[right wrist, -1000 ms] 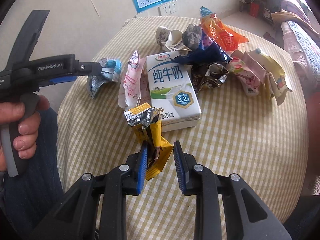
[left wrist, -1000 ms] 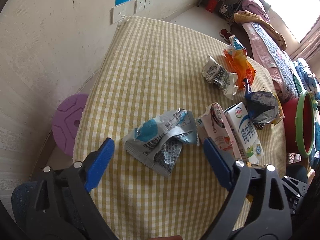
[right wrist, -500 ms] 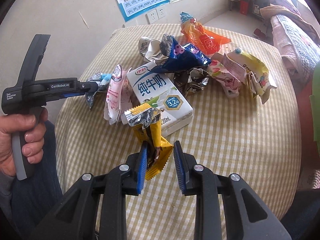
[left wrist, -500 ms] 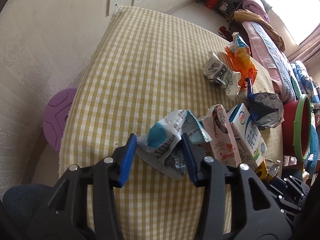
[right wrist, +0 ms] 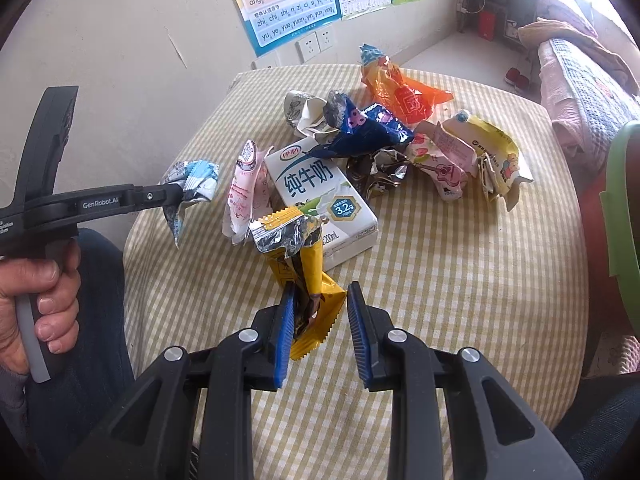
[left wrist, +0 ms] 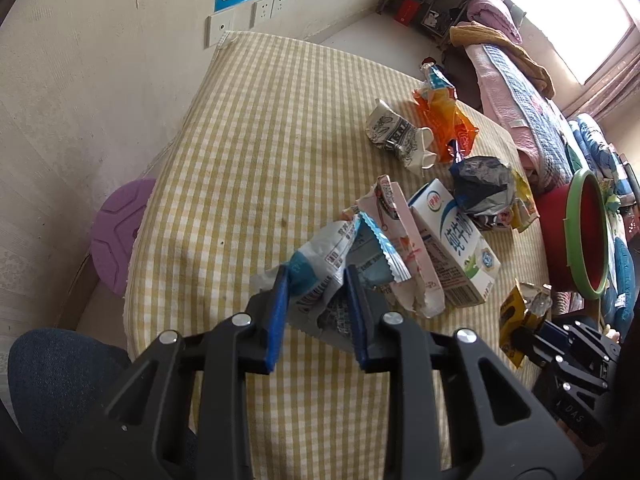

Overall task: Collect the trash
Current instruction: 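Carry the yellow wrapper and foil packet over the red bucket with both tools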

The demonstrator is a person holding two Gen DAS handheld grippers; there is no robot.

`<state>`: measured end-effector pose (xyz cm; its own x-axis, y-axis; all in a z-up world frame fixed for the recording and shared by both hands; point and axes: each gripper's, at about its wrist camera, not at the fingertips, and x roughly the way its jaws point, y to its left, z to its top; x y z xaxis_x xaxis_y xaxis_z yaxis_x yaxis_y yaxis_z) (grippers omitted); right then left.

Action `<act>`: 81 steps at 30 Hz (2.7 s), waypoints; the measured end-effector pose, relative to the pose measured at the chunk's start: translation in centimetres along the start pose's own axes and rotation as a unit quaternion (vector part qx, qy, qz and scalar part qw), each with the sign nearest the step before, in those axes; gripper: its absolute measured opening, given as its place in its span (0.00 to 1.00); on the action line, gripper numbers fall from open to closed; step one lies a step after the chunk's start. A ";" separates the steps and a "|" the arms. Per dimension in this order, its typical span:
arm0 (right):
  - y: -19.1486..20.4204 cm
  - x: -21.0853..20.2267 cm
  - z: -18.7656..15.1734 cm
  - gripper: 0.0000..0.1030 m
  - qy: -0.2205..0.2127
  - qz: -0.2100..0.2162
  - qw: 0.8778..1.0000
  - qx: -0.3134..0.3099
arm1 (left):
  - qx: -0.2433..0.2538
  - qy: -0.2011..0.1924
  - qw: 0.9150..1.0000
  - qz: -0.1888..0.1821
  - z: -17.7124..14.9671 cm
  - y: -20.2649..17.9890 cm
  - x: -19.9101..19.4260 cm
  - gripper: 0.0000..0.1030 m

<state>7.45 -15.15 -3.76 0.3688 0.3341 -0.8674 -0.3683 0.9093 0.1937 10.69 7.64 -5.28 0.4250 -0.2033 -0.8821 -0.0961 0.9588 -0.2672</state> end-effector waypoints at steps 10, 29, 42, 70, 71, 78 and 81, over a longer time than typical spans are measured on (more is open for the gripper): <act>-2.8 -2.9 0.2 0.25 -0.039 -0.011 0.999 0.034 | 0.048 -0.019 0.999 -0.018 -0.6 -4.7 -2.8 0.26; -12.0 -8.4 -1.0 0.25 -0.101 -0.061 0.985 0.122 | 0.137 -0.028 0.988 -0.058 0.7 -15.4 -3.0 0.26; -17.7 -10.8 -2.5 0.26 -0.126 -0.082 0.973 0.173 | 0.190 -0.025 0.978 -0.088 1.3 -22.5 -2.3 0.26; -29.5 -15.5 -5.2 0.27 -0.173 -0.133 0.941 0.260 | 0.276 0.001 0.946 -0.168 1.7 -38.4 2.1 0.28; -29.9 -15.5 -5.2 0.27 -0.173 -0.133 0.940 0.262 | 0.276 0.002 0.946 -0.168 1.7 -38.6 2.2 0.28; -31.2 -15.3 -4.8 0.28 -0.174 -0.131 0.939 0.266 | 0.280 0.008 0.944 -0.173 2.1 -40.4 3.6 0.29; -31.7 -15.0 -4.9 0.28 -0.174 -0.135 0.939 0.266 | 0.281 0.010 0.944 -0.174 2.3 -41.3 4.3 0.29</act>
<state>9.42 -50.19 0.90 0.6773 0.0501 -0.7340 0.2225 0.9370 0.2692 18.56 -32.38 2.88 0.3249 -0.5227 -0.7882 0.5406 0.7865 -0.2987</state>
